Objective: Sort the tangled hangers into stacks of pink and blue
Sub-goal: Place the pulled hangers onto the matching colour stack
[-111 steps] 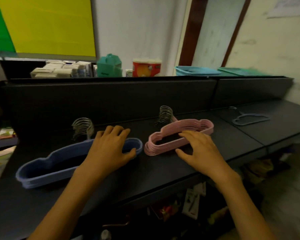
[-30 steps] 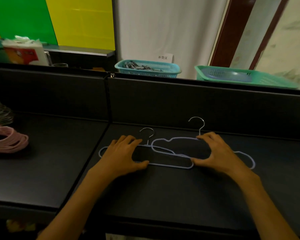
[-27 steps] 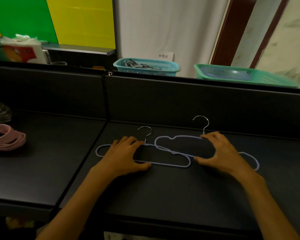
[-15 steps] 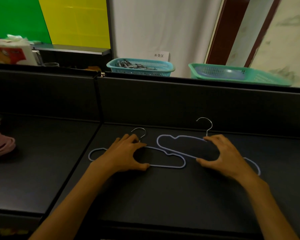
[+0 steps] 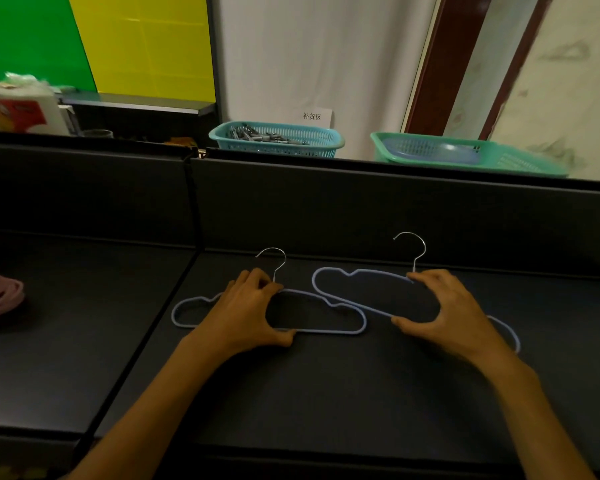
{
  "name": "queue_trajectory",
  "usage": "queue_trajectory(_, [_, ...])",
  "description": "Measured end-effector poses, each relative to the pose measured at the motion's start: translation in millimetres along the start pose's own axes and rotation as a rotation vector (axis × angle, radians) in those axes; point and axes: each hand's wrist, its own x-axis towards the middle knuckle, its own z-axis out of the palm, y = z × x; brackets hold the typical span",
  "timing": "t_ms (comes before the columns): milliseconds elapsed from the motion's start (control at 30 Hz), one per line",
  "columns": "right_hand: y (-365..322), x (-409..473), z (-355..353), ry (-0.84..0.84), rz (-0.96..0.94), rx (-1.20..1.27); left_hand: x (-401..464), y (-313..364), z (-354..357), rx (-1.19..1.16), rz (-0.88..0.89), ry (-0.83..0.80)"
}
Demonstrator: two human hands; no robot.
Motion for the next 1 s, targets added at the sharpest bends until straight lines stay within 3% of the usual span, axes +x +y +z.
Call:
queue_trajectory(567, [-40.3,-8.6,9.0,0.045,-0.234,0.054,-98.8,-16.7,-15.9,0.022,-0.111,0.289])
queue_trajectory(800, [-103.6,-9.5,33.9,0.020,-0.345,0.110,-167.2,-64.8,-33.0,0.066,-0.221,0.369])
queue_trajectory(1000, [-196.2,-14.2,71.7,0.006,-0.437,0.114,-242.9,-135.3,-52.5,0.122,-0.298,0.454])
